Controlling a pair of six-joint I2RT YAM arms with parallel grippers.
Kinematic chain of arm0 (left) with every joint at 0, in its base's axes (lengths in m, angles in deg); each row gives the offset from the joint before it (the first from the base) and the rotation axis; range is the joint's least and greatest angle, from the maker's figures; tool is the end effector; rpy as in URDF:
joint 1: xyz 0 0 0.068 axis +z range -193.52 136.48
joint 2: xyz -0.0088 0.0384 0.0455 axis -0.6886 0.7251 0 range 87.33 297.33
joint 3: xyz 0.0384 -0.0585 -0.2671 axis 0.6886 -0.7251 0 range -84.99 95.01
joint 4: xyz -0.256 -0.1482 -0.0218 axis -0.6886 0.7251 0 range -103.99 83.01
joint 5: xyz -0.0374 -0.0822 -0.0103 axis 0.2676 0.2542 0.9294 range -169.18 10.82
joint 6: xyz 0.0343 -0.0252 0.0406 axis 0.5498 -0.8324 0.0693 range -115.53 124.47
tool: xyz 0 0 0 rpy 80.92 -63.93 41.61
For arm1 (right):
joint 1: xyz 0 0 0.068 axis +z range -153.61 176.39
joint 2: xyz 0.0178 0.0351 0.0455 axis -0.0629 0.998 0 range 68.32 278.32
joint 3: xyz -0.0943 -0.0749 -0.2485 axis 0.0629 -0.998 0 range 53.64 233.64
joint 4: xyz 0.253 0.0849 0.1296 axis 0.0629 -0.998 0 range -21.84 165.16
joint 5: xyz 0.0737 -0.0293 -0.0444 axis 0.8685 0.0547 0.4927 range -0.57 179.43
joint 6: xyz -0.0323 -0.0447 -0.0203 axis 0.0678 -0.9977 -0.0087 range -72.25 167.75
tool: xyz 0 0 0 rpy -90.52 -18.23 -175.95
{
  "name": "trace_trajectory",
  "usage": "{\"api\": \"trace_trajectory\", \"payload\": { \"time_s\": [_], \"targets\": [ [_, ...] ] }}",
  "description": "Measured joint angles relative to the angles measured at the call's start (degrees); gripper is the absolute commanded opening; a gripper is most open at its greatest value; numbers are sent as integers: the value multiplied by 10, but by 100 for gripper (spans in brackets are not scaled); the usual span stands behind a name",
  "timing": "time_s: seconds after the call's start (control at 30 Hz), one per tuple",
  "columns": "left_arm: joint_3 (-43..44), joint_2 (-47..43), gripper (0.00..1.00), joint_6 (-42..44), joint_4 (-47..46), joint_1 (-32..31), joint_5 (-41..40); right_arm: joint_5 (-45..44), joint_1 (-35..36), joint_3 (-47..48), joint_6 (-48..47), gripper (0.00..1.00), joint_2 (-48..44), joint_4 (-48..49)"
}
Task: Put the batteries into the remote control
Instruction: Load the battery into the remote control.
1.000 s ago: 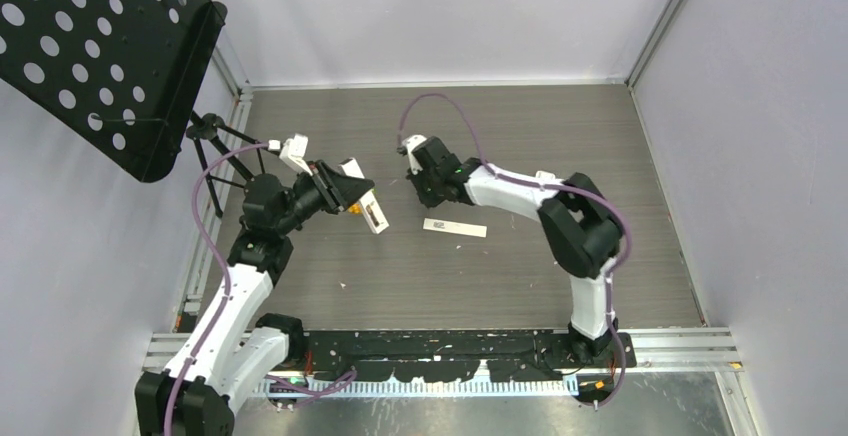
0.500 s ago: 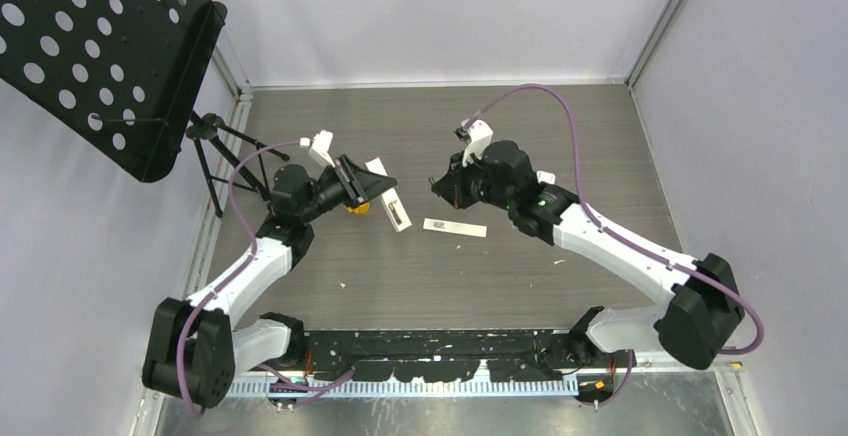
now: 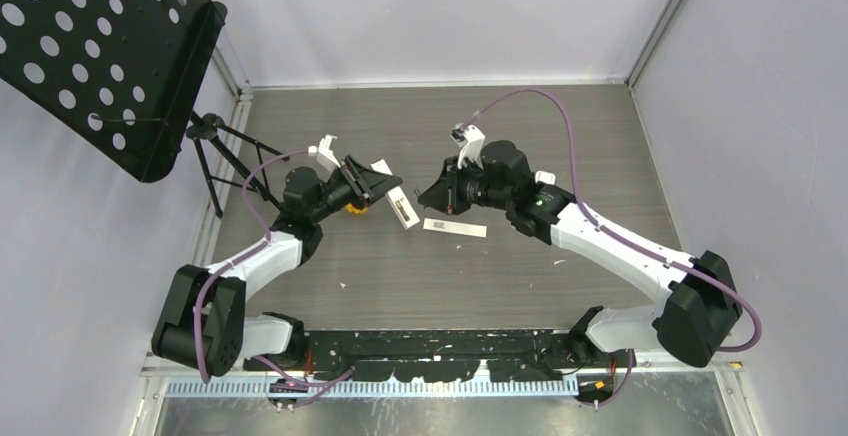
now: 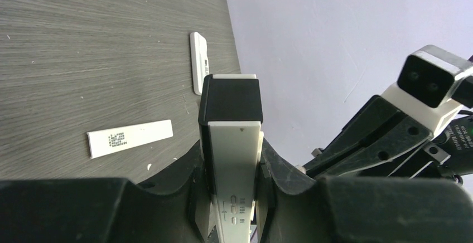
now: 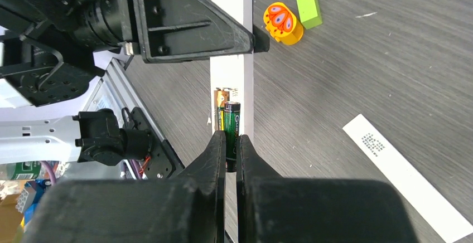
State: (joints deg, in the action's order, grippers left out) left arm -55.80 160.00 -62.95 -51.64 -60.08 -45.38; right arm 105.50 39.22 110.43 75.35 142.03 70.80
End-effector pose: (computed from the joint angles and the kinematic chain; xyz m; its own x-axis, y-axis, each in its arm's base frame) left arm 0.2764 -0.1069 0.2070 -0.7458 -0.5788 -0.3298 0.2048 0.2720 -0.9403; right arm 0.2410 0.2395 0.3038 -0.6262 0.0266 -0.7792 -0.6232 0.5835 0.5208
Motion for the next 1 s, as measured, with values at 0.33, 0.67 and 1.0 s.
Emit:
{"api": "trace_trajectory", "payload": {
  "time_s": [0.33,0.67,1.0],
  "targets": [
    [0,-6,0,-1,3,0,-12,4,18,19,4,2,38,-14],
    [0,-14,0,-2,16,0,-13,5,32,38,-8,5,61,-16],
    [0,-14,0,-5,23,0,-13,-20,50,46,-26,13,76,-45]
  ]
}}
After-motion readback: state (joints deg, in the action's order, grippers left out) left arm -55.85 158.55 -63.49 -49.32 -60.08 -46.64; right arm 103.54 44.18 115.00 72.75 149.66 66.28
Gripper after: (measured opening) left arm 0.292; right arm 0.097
